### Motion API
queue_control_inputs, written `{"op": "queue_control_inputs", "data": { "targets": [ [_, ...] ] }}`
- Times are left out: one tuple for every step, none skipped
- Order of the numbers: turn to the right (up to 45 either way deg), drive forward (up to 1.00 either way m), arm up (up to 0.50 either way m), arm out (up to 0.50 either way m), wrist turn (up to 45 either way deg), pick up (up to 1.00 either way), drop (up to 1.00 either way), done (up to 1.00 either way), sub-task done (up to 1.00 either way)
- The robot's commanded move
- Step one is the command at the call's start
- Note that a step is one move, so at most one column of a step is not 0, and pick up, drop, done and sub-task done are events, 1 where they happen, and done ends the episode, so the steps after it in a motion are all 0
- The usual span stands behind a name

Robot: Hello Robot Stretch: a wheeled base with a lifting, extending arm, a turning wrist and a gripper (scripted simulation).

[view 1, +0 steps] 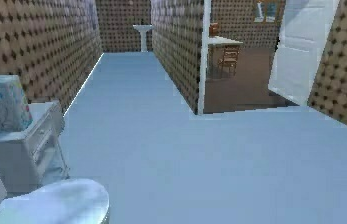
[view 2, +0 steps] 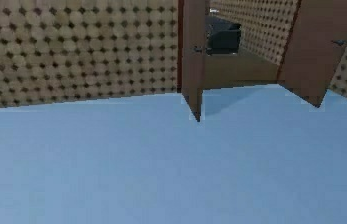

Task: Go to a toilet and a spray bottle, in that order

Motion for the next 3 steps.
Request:
{"op": "queue_control_inputs", "data": {
  "targets": [
    [-45.0, 0.00, 0.00, 0.00, 0.0, 0.00, 0.00, 0.00, 0.00],
    [-9.0, 0.00, 0.00, 0.00, 0.0, 0.00, 0.00, 0.00, 0.00],
    [0.0, 0.00, 0.00, 0.00, 0.0, 0.00, 0.00, 1.00, 0.00]
  ]
}}
